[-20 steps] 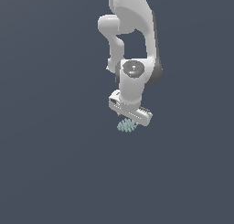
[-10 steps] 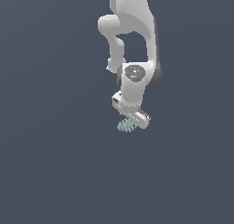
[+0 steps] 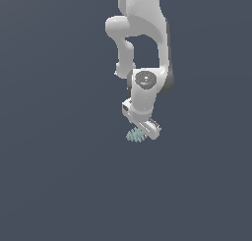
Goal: Pick up the object and move it to a goal position.
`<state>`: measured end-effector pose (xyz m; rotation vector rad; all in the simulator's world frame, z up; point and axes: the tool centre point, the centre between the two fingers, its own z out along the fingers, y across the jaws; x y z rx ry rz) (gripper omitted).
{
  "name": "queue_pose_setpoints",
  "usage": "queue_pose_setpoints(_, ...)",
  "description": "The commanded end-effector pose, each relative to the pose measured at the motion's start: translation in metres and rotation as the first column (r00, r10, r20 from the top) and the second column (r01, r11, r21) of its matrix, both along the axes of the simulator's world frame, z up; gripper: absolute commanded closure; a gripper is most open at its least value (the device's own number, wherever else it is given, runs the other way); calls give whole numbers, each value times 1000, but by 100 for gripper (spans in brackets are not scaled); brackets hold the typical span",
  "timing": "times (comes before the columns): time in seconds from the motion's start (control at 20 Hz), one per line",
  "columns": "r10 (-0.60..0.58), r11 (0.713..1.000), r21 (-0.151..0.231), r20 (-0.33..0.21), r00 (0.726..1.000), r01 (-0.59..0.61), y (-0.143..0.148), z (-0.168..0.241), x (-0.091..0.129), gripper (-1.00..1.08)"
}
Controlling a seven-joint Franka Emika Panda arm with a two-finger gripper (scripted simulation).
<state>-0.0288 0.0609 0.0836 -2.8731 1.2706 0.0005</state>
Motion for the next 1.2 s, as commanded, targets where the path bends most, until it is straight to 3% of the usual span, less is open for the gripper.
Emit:
queue_pose_setpoints(0.0, 0, 1000, 0, 0, 1000, 0, 0, -1, 0, -92)
queue_pose_setpoints(0.8, -5, 1000, 0, 0, 1000, 5, 0, -50, 0, -92)
queue_pose_setpoints(0.85, -5, 1000, 0, 0, 1000, 5, 0, -50, 0, 108)
queue_pose_setpoints(1.15, -5, 1000, 0, 0, 1000, 5, 0, -50, 0, 108)
